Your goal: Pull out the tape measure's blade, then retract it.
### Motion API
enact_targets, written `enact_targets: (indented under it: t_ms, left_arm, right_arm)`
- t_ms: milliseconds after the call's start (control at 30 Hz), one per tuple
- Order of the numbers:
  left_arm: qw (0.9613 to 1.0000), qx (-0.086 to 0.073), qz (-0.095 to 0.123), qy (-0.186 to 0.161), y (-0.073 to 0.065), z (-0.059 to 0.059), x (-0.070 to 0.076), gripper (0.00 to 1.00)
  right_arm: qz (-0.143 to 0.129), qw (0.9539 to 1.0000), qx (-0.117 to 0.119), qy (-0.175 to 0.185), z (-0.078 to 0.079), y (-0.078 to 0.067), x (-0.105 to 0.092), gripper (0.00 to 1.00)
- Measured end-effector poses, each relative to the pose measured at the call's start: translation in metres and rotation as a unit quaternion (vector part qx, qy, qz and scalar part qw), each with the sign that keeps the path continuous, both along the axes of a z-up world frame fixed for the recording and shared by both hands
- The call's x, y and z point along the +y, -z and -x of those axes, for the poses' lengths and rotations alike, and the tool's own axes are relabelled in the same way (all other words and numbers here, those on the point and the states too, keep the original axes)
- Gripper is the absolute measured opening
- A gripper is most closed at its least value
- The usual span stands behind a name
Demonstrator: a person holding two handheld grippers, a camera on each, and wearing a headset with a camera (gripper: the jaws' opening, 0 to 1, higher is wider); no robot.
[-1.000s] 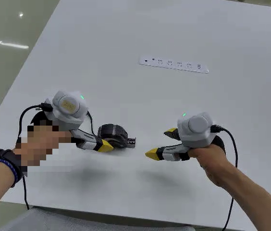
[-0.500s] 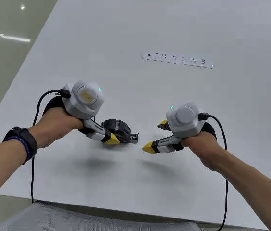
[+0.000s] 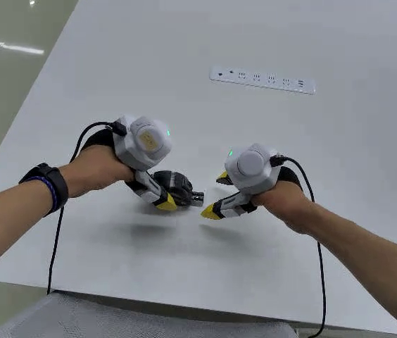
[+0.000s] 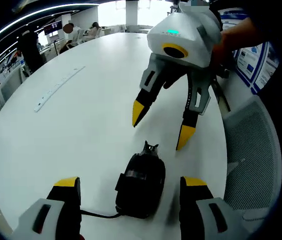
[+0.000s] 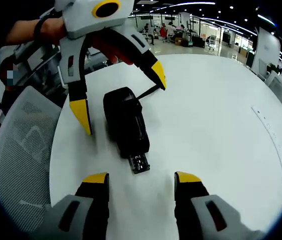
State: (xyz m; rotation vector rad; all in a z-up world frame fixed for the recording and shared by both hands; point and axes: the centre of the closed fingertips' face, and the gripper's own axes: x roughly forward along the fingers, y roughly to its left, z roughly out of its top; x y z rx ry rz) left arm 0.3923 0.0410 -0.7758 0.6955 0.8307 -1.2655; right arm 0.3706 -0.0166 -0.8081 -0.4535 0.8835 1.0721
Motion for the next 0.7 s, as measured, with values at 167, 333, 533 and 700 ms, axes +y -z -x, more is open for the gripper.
enact_targets:
  t_ms: [167, 333, 533, 700]
  left_arm:
    - [0.9998, 0.005, -0.008, 0.018, 0.007, 0.002, -0.004, 0.70]
    - [0.9986, 0.016, -0.016, 0.047, 0.014, 0.008, -0.007, 0.65]
    - [0.9963, 0.009, -0.035, 0.078, 0.022, 0.011, -0.006, 0.49]
    - [0.9956, 0.004, -0.040, 0.085, 0.024, 0.009, -0.006, 0.38]
  right_arm:
    - [0.006, 0.9998, 0.002, -0.019, 0.001, 0.004, 0.005, 0.50]
    - [0.010, 0.9992, 0.003, -0.038, 0.001, 0.009, 0.009, 0.45]
    - [0.010, 0.9985, 0.000, -0.054, 0.001, 0.010, 0.015, 0.36]
    - [0.014, 0.9973, -0.008, -0.071, 0.000, 0.013, 0.019, 0.29]
